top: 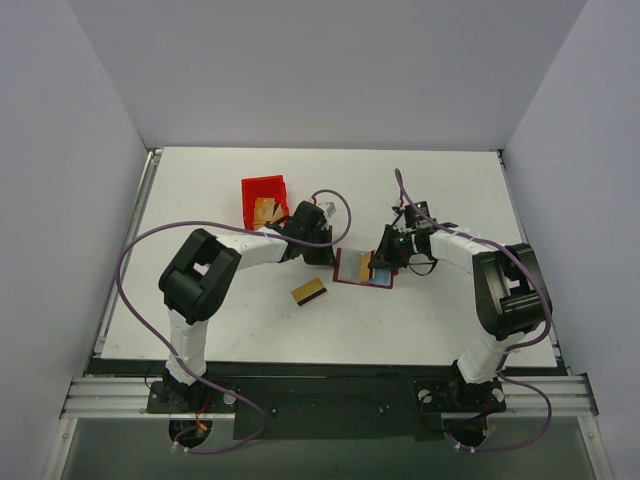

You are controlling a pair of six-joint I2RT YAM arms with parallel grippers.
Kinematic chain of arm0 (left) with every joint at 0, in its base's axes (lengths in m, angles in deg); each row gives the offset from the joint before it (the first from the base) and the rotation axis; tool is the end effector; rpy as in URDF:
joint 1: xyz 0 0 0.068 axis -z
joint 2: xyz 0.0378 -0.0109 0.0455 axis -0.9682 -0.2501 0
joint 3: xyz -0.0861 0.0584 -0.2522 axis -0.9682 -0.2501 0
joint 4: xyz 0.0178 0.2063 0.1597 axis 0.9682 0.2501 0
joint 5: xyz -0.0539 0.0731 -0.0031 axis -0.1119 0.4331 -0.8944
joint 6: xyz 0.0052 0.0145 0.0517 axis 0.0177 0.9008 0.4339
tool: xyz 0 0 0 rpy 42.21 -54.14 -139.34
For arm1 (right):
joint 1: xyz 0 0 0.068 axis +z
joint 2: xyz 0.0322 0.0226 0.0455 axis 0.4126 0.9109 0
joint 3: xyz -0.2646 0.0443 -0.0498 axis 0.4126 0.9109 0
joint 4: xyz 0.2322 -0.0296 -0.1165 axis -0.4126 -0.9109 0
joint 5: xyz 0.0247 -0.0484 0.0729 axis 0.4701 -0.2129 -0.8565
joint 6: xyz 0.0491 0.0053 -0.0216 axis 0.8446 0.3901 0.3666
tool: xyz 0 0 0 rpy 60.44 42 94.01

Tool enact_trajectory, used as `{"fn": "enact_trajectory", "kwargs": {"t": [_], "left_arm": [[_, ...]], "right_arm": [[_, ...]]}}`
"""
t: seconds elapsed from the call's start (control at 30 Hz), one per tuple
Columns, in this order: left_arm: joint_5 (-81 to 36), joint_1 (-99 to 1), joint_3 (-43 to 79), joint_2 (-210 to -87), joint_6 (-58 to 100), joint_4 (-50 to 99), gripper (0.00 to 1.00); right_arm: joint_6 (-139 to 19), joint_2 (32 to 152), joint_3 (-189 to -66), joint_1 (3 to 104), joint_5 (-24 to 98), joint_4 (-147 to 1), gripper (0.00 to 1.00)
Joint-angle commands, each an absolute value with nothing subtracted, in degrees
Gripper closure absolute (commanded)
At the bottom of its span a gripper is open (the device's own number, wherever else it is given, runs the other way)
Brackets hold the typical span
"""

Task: Put the credit cards into the card holder
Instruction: Insert the credit card into the card holder.

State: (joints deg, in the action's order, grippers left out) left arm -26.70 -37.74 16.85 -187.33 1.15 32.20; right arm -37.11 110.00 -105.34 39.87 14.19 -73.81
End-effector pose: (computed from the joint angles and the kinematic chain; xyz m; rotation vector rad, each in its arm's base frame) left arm 0.3269 -0.2631 0.1461 0.2428 2.5600 -0.7781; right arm 0.3289 0.1100 0.1629 0.0484 2.4880 0.9956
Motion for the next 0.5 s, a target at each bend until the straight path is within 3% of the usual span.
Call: {"fn": "enact_trajectory", "kwargs": {"t": [0.0,0.47], "left_arm": [[-27.65,-37.46,19.21,-188.45,2.32,33.59,1.0],[-27.92,-37.55,19.57,-188.89,2.4,33.85,1.0]], "right_arm": [[-38.34,110.98,-103.64,39.75,13.19,-72.86,1.0],[-36.77,111.15,-101.0,38.69,6.07,-63.29,1.0]]}}
